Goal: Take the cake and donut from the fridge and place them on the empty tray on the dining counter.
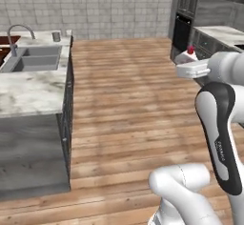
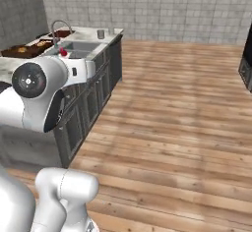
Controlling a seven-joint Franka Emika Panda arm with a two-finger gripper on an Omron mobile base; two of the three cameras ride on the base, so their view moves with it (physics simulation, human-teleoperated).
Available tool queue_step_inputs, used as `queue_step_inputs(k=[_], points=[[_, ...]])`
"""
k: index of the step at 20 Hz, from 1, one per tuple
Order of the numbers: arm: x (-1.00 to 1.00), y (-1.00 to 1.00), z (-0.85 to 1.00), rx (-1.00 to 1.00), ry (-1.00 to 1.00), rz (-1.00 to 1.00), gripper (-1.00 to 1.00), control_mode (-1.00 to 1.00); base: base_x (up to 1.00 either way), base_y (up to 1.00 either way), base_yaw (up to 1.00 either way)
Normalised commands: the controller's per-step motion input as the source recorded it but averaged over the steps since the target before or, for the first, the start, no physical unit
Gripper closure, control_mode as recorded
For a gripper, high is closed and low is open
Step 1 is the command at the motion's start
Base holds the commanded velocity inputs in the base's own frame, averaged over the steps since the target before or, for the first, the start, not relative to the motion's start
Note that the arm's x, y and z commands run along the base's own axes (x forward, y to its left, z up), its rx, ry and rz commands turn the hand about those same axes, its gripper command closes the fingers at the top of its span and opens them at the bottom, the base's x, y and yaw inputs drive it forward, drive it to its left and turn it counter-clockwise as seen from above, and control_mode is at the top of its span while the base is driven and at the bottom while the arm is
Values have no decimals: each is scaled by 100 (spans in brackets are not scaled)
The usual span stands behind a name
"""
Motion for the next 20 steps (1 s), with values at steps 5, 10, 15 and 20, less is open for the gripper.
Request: queue_step_inputs(k=[5,10,15,20], points=[[0,0,0,0,0,0,100,100,1,100,15],[0,0,0,0,0,0,100,100,4,100,7],[0,0,0,0,0,0,100,100,17,100,3],[0,0,0,0,0,0,100,100,39,100,1]])
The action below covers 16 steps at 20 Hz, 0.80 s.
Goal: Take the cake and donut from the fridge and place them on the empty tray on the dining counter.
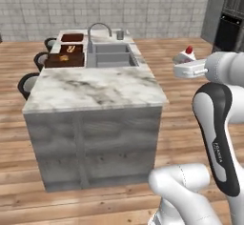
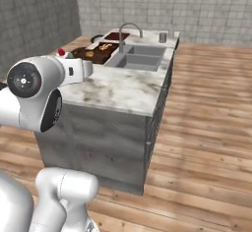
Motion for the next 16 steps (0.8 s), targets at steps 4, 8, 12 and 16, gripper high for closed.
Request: queue_step_inputs(k=[4,8,12,16], points=[[0,0,0,0,0,0,100,100,57,100,0],[0,0,0,0,0,0,100,100,71,100,0],[0,0,0,0,0,0,100,100,71,100,0],[0,0,0,0,0,0,100,100,75,100,0]])
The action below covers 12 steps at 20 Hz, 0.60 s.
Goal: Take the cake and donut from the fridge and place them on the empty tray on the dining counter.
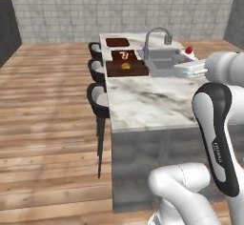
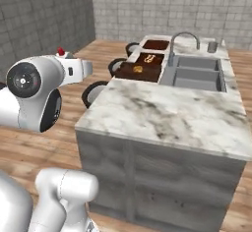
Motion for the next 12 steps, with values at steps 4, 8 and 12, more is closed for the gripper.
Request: queue_step_inputs(k=[4,8,12], points=[[0,0,0,0,0,0,100,100,75,100,0],[0,0,0,0,0,0,100,100,82,100,-1],[0,0,0,0,0,0,100,100,80,100,-8]])
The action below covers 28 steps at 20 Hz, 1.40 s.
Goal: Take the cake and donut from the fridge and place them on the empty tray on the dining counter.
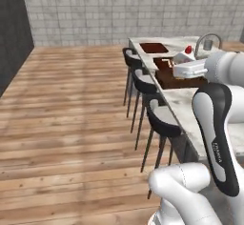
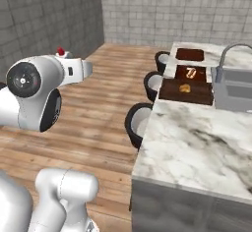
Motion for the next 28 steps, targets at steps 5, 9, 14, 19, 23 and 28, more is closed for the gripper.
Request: queue_step_inputs(k=[5,9,14,19,23,28], points=[[0,0,0,0,0,0,100,100,68,100,-24],[0,0,0,0,0,0,100,100,58,100,-37],[0,0,0,0,0,0,100,100,74,100,-40],[0,0,0,0,0,0,100,100,97,98,-42],[0,0,0,0,0,0,100,100,100,86,-44],[0,0,0,0,0,0,100,100,99,77,-49]])
